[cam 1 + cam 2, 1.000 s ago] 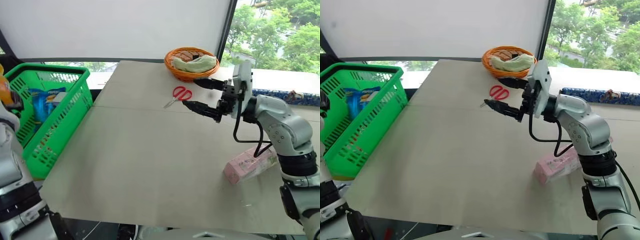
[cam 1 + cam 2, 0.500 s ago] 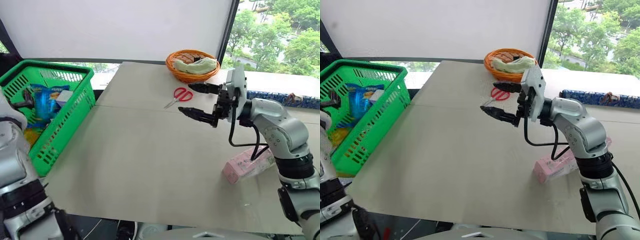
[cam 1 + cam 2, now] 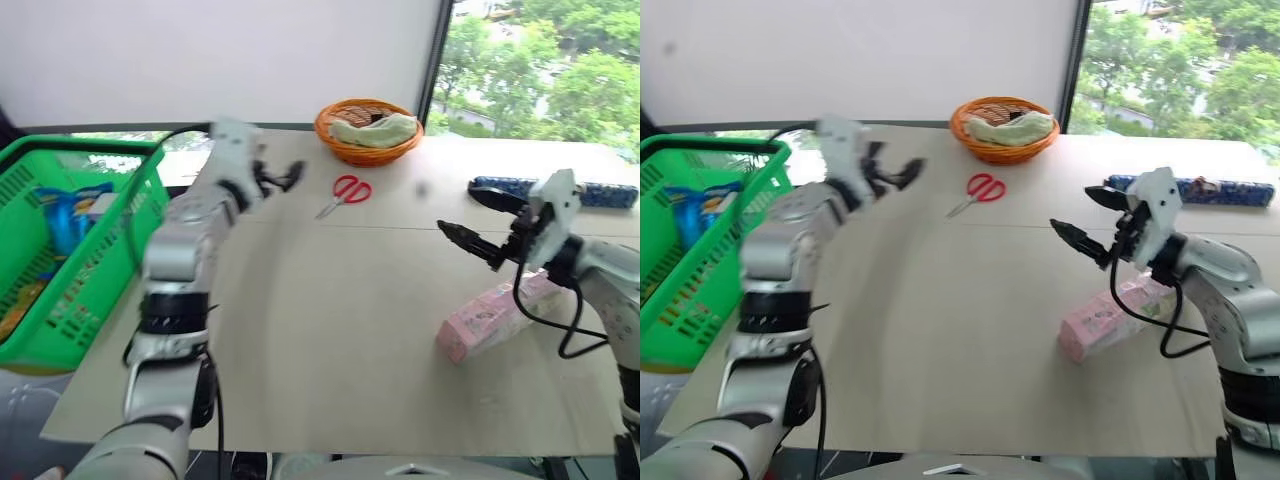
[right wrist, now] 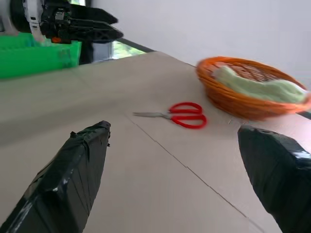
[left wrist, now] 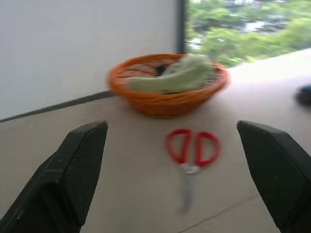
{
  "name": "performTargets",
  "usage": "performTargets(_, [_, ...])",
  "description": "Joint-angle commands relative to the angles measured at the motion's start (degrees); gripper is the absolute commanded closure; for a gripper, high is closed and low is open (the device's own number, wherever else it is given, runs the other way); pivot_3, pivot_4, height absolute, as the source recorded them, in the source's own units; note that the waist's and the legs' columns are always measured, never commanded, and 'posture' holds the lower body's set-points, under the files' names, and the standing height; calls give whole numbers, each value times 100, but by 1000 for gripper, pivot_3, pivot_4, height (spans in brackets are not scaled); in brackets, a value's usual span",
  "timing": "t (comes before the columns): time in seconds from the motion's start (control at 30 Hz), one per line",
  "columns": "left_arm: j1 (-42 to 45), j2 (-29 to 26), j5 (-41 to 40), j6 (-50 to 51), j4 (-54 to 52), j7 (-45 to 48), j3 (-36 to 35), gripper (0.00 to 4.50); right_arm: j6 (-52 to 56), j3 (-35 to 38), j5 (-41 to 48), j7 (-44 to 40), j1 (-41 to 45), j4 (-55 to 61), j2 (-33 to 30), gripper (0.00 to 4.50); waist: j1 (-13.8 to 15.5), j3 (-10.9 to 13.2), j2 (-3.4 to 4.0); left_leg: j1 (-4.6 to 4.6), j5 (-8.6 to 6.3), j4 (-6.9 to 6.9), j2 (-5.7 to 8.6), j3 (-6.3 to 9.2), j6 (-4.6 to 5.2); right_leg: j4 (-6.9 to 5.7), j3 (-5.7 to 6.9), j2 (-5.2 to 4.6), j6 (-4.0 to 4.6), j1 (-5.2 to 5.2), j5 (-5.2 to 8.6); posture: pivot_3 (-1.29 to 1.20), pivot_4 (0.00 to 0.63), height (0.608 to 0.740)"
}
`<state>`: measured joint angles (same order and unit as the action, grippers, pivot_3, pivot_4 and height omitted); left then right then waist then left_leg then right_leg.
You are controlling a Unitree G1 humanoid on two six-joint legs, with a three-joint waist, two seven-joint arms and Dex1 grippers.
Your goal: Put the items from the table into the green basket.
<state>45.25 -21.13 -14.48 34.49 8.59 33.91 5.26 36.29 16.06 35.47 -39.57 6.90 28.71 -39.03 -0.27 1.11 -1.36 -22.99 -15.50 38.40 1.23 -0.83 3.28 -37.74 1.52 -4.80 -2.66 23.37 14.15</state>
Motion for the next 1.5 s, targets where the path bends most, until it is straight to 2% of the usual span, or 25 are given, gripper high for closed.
performTargets(0.03, [247,257,228,-304,446,875,878,55,133,557,51,191,-662,654,-117,0,-224,-7,24,7,-4,0,-2,-10,7,0,-7,3,-1,-3,1,-316,0,738])
performTargets(0.2, [611,629,219,-557,976,1040,845,55,54,870,59,532,-1367,1072,75,0,-891,19,72,25,-27,9,-40,-62,48,2,-72,45,-7,-3,1,-373,0,738])
performTargets(0.33, [524,390,204,-540,932,1366,812,55,-66,660,-51,597,-1490,1052,188,0,-1233,27,96,55,-27,25,-48,-33,47,-20,-102,93,-7,-20,3,-373,0,738])
performTargets(0.4, [339,174,164,-424,698,1548,799,55,-142,610,-138,514,-1459,869,132,0,-1368,41,103,124,-28,24,-47,-29,46,-18,-121,119,-29,-77,17,-349,0,738])
performTargets(0.47, [178,53,95,-221,507,1602,764,55,-196,614,-187,418,-1404,700,56,0,-1484,40,105,138,-28,24,-47,-24,45,-17,-141,129,-30,-87,19,-324,0,738])
performTargets(0.57, [-94,39,-3,164,107,1692,855,55,-222,656,-190,266,-1398,560,-100,0,-1477,40,105,151,-28,27,-46,-24,45,-18,-162,147,-34,-87,14,-314,0,738])
performTargets(0.73, [-471,327,-131,955,-525,1649,1205,55,-180,825,-110,136,-1654,670,-208,0,-1330,41,102,128,-32,27,-44,-24,48,-12,-173,156,-17,-67,0,-337,0,738])
performTargets(0.83, [-706,647,-446,1765,-779,1548,1285,55,-163,968,-75,180,-1988,894,-133,0,-1249,41,103,121,-42,26,-41,-24,60,-2,-187,154,-22,-65,3,-369,0,738])
performTargets(0.97, [-860,800,-369,2239,-874,1265,1547,55,-171,1129,-40,315,-2475,1195,43,0,-1274,41,104,122,-52,27,-40,-30,65,0,-198,133,-27,-64,6,-391,0,738])
performTargets(1.17, [-840,1047,0,2433,-738,636,1977,55,-200,1330,-7,468,-3002,1521,267,0,-1352,29,115,136,-51,30,-40,-36,65,-4,-209,137,-47,-74,17,-435,0,738])
performTargets(1.33, [-933,1061,41,2456,-790,661,2283,55,-307,1232,-165,540,-3262,1649,404,0,-1506,21,124,136,-52,33,-40,-38,64,0,-212,140,-54,-77,16,-467,0,738])
performTargets(1.5, [-959,948,39,2328,-725,741,2276,55,-325,1291,-211,528,-3564,1704,423,0,-1639,17,131,134,-53,31,-40,-37,63,2,-214,141,-54,-76,17,-480,0,738])
